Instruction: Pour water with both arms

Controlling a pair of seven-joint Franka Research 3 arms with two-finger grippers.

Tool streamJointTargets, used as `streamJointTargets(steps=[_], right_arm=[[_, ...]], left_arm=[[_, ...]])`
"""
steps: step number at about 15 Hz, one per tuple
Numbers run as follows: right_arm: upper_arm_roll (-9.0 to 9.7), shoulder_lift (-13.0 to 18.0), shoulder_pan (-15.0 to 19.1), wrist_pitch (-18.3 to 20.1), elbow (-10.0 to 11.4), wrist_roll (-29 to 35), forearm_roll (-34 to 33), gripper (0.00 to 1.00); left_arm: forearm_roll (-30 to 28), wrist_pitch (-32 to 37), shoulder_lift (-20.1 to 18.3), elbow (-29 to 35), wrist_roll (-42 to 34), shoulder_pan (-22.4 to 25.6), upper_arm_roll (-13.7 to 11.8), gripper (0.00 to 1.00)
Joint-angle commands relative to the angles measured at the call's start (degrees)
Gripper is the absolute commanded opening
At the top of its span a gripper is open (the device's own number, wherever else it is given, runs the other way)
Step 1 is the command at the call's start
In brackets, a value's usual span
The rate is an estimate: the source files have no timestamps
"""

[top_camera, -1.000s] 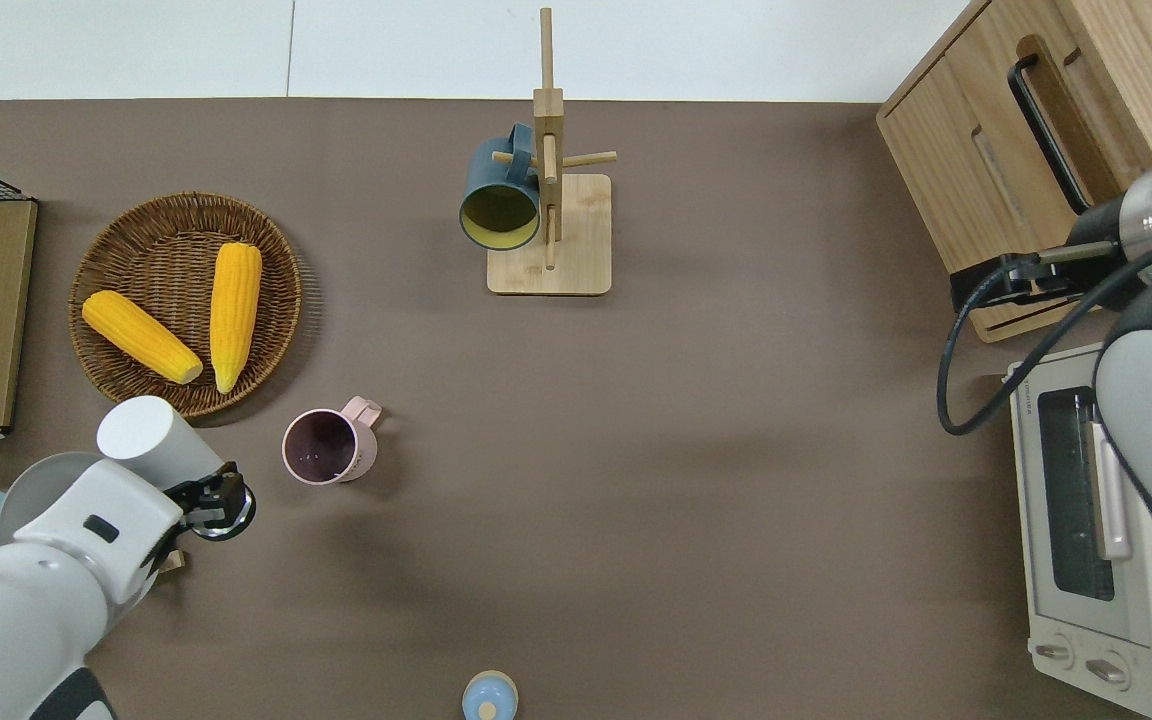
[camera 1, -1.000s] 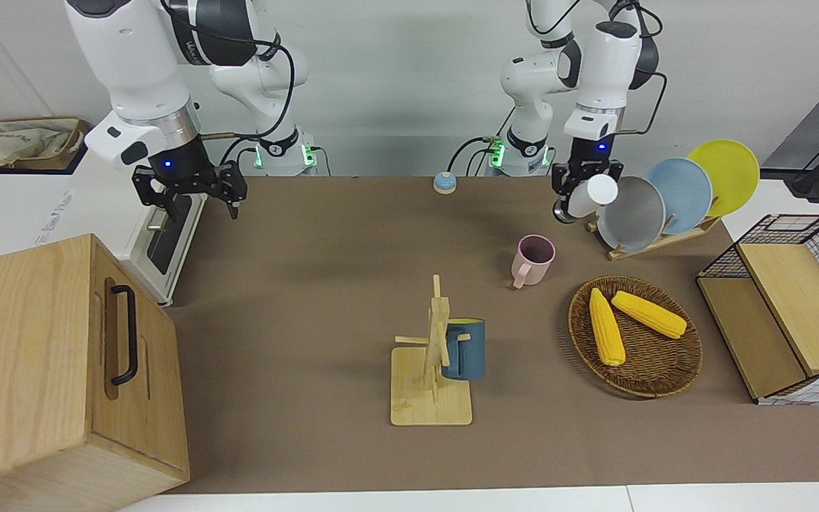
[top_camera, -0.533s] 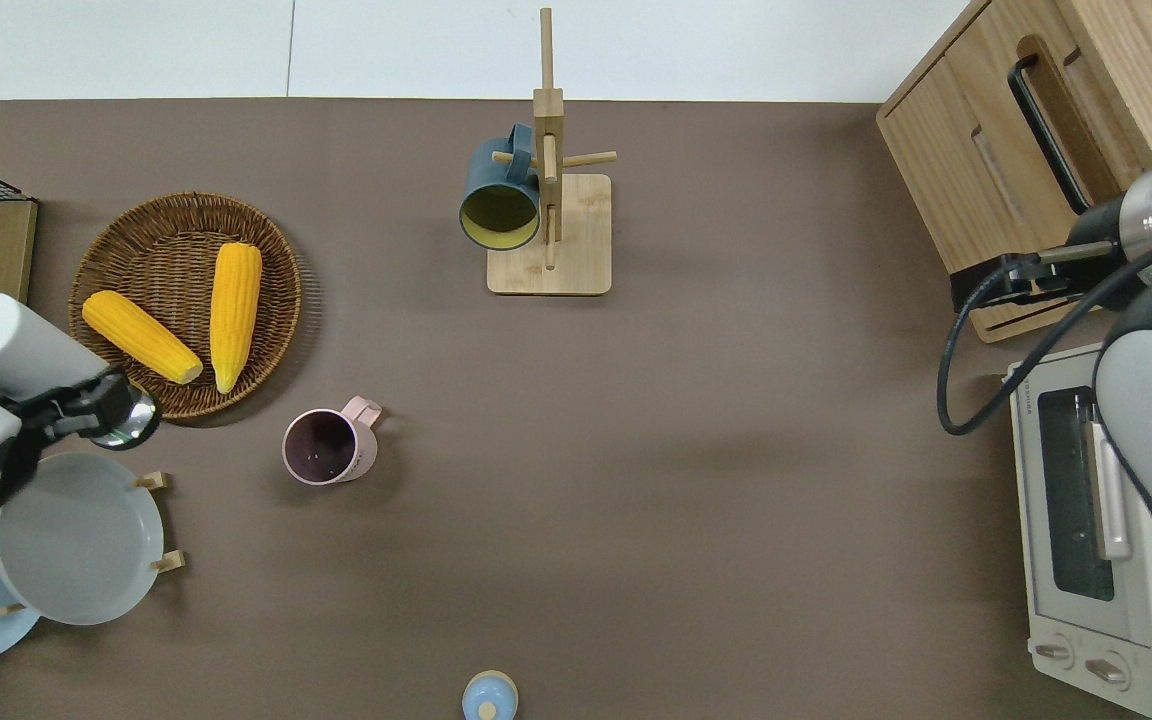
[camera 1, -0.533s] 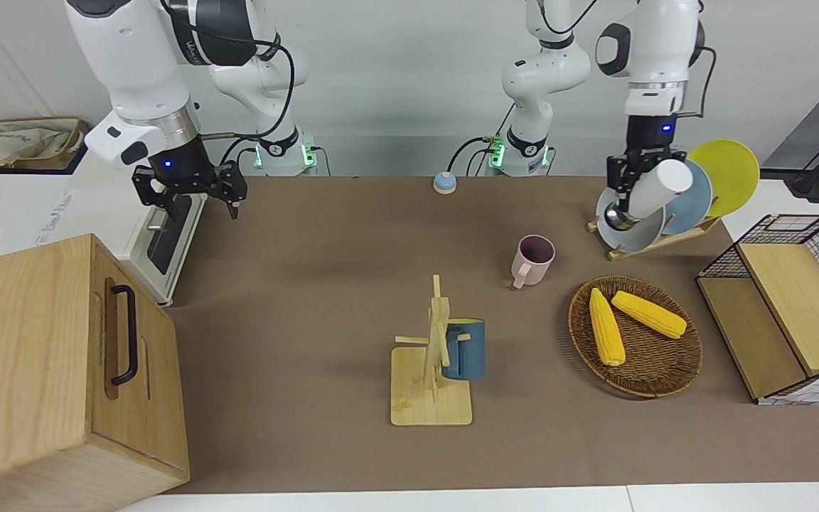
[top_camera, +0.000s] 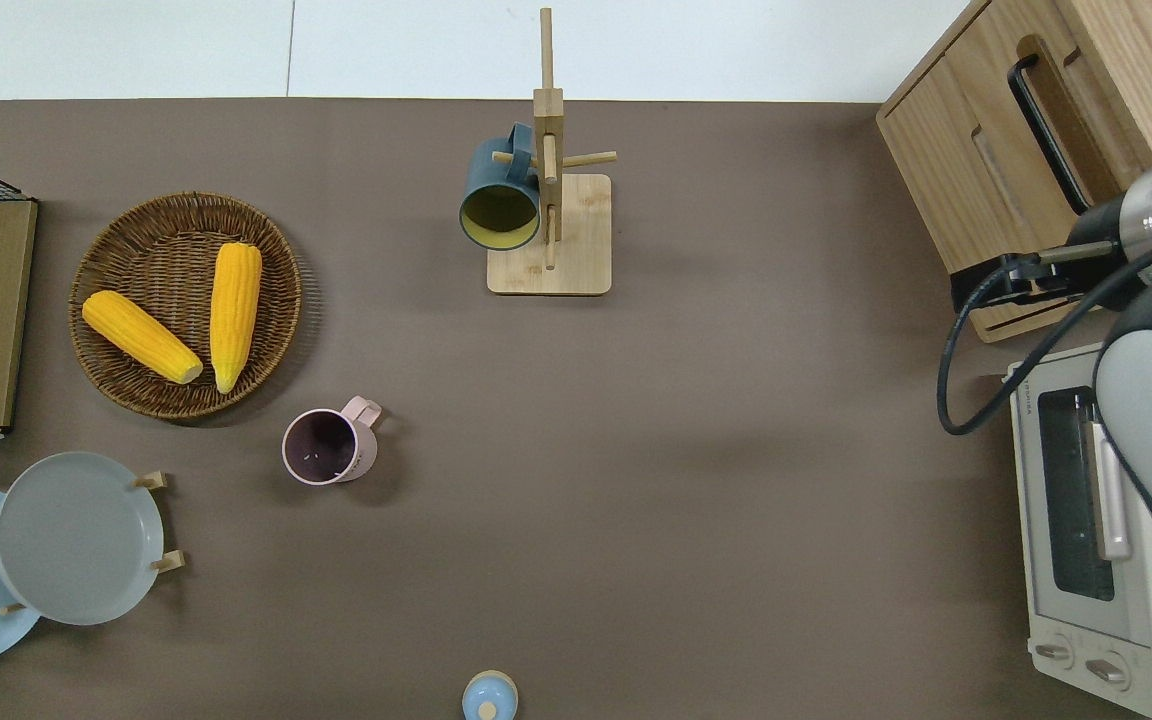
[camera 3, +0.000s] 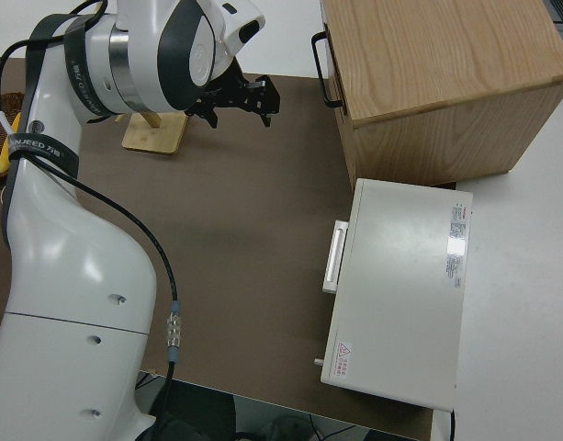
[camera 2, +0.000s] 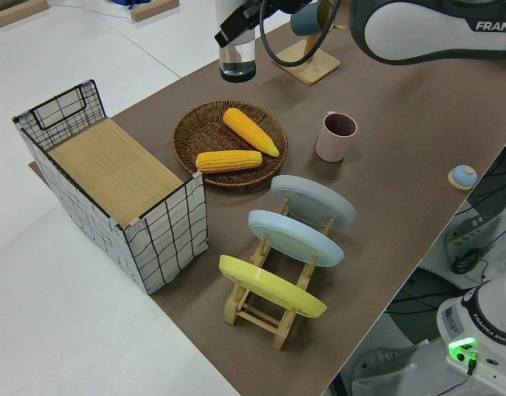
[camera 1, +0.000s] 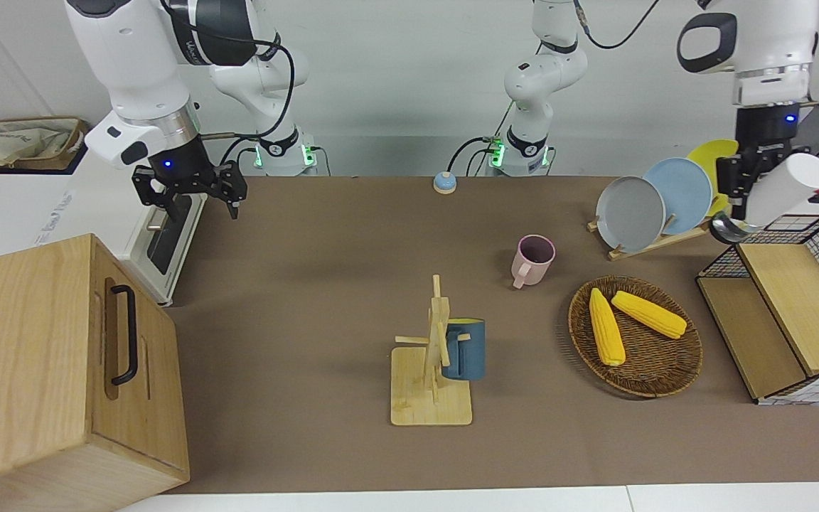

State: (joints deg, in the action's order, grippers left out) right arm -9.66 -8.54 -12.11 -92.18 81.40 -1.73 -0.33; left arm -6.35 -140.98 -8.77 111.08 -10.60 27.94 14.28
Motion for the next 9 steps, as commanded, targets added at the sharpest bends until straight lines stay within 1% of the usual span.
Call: streamJointTargets(steps=[1,3,5,7,9], right_arm=[[-0.01,0.7,0.2,0.4,0.2,-0.8,1.2,0.992],[-0.01,0.7,0.2,0.4,0.2,-0.8,1.2,0.992],[-0.01,0.7,0.2,0.4,0.2,-0.8,1.3,0.992],[-0.01,0.7,0.2,0.4,0.2,-0.8,1.3,0.992],[-0.01,0.7,0.2,0.4,0.2,-0.8,1.2,0.992]], left_arm=[[-0.9,0.1,6.1,-8.0,-4.9,1.2,-1.6,0.0],[-4.4,-0.1,8.3,-10.5,-9.3,1.3,-3.1,0.0],[-9.0,-0.2,11.1,-13.6,-15.6,1.3,-5.7,0.0],[-14.1,-0.2,14.0,-16.0,-22.3,1.4,-7.7,0.0],[-19.5,-0.3,16.1,-17.2,-28.7,1.4,-10.0,0.0]])
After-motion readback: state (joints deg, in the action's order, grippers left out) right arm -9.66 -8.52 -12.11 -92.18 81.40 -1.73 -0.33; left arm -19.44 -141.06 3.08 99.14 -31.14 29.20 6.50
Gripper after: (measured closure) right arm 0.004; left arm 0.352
